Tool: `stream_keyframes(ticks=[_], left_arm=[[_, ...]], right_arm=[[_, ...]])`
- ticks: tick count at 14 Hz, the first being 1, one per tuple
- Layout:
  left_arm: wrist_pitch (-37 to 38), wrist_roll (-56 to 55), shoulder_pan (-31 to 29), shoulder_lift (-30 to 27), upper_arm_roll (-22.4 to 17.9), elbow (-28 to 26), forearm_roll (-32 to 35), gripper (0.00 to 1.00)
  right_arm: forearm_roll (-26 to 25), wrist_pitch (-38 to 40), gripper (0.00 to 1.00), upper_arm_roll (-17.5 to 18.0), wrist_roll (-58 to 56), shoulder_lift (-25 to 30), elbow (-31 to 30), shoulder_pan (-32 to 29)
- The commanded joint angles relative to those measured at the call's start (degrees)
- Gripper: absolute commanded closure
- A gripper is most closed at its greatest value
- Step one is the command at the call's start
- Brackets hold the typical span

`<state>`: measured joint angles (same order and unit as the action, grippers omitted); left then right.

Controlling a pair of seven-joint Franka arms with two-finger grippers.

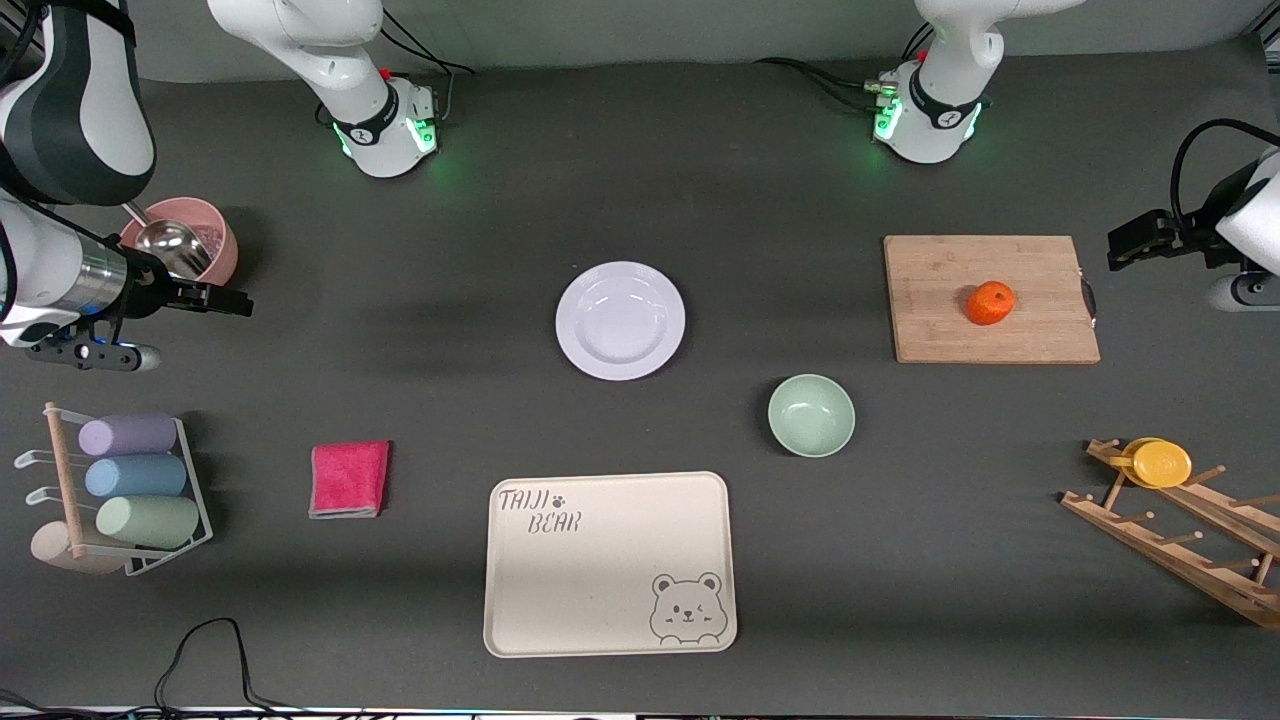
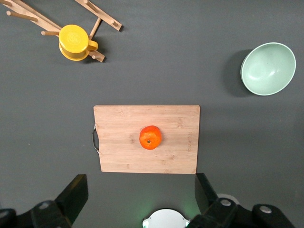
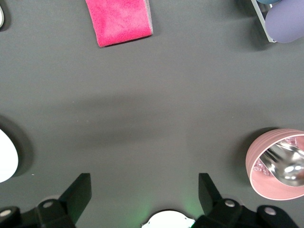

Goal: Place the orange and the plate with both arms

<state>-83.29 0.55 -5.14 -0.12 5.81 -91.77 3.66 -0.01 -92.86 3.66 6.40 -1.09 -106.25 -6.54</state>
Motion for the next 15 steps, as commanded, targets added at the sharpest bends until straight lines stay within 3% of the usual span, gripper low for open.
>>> stream_keyframes(ticks=[1, 9, 15], left_arm=[[1.2, 0.9, 0.0, -0.8, 0.0, 0.3, -0.6, 0.00], [1.7, 0.8, -0.1, -0.9, 0.0, 0.0, -0.2, 0.00], [1.4, 0.1, -0.1, -3.8, -0.1, -4.8, -0.4, 0.00]], right_arm=[[0.6, 1.7, 0.00, 0.0, 0.5, -0.8, 1.9, -0.2], [0.6, 2.0, 0.00, -0.8, 0.5, -0.8, 2.4, -0.1], [0.6, 3.1, 0.00, -0.8, 0.4, -1.2, 2.7, -0.1]])
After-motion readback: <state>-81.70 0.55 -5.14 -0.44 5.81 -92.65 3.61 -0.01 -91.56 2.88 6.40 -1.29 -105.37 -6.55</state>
